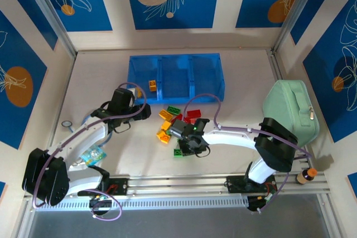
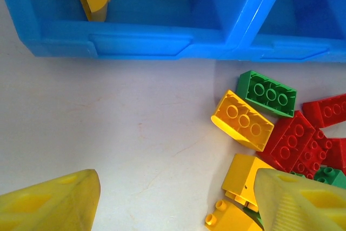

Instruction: Sort the legos into containers by color

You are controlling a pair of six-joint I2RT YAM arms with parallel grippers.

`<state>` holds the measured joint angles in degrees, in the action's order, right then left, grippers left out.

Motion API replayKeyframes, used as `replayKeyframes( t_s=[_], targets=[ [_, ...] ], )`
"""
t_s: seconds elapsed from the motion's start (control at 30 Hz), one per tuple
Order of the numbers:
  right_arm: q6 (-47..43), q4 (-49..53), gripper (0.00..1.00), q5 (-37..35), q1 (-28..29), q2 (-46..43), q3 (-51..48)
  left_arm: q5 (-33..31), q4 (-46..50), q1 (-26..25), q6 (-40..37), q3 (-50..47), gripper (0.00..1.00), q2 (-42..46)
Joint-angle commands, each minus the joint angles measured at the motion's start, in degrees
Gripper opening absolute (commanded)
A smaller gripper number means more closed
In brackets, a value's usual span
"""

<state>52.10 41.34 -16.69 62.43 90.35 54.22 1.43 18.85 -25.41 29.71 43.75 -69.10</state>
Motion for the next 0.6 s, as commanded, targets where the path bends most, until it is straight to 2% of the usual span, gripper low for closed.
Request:
replayKeyframes(
  t_s=[0.0,0.17,0.37,0.57],
  targets=[
    [0.85,4.55,0.3,-3.0,0.91,-1.04,1.91,-1.07,0.0,-0.52,0.17,-0.33,0.75,0.29],
    [-2.22,8.17,0.3,-6.08,0.77,-4.32,7.16,-0.48,-1.4,-0.69,-0.27,-1.3,0.75,1.48],
    [-11.88,6.06,0.3,-5.39,-7.57,-2.64,16.16,-3.61,0.64,-3.13,-2.47,-0.39,0.75,3.0],
    [-20.96,5.44,0.3,-2.06,-16.23,6.89,30.41,-6.99,4.82,-5.47,-3.35,-0.73,0.75,7.78]
  ],
)
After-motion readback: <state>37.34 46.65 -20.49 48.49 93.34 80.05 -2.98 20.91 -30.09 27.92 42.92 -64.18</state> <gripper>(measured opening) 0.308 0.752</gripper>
